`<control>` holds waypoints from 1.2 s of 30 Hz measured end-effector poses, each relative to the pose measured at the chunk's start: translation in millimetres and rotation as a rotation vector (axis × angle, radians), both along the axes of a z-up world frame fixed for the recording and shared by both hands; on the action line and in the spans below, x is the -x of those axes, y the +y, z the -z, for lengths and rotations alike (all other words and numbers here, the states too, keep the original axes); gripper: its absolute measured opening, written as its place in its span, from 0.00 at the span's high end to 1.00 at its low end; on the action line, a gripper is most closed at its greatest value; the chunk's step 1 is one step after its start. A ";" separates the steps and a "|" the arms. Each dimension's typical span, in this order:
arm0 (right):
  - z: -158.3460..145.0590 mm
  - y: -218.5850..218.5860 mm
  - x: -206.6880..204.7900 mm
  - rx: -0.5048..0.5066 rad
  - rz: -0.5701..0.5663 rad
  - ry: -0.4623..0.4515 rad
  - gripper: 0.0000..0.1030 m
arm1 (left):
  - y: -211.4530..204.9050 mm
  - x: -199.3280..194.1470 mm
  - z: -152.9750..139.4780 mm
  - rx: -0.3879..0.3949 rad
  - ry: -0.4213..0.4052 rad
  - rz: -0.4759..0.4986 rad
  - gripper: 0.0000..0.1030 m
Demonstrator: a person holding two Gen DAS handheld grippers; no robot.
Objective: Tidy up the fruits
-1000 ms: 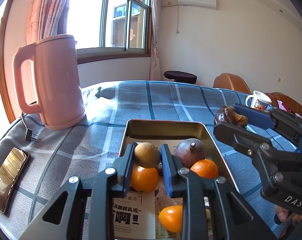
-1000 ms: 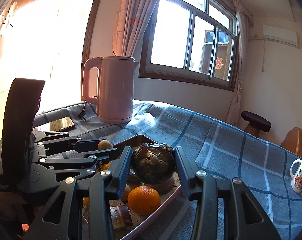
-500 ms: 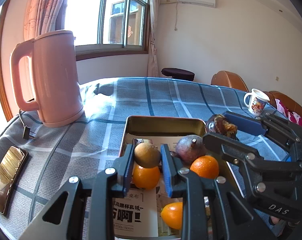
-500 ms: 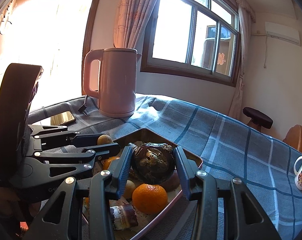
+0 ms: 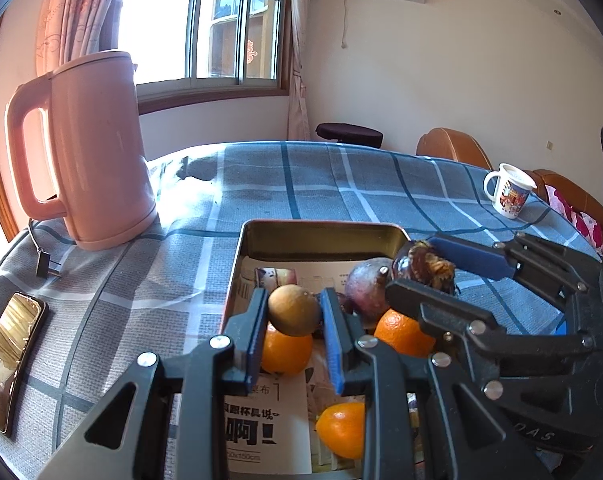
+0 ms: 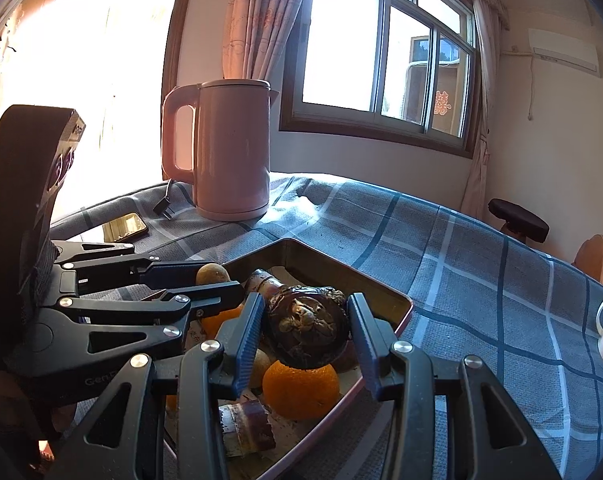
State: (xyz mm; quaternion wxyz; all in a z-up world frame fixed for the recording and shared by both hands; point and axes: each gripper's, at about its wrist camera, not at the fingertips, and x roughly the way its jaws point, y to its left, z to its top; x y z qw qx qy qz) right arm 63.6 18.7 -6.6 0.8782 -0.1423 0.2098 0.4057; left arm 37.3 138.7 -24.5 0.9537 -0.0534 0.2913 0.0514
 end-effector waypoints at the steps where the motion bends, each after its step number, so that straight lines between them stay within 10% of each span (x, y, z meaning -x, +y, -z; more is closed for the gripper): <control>1: 2.1 0.1 -0.4 0.003 -0.001 0.004 0.56 | 0.1 -1.1 0.5 0.002 0.006 0.002 0.73; 26: 12.4 5.5 -11.6 0.034 -0.015 0.081 0.55 | 0.0 -11.2 7.7 -0.018 0.067 -0.027 0.72; 36: 1.0 -14.3 -3.9 -0.060 0.030 0.019 0.33 | 6.6 8.6 -4.2 -0.013 -0.046 -0.084 0.35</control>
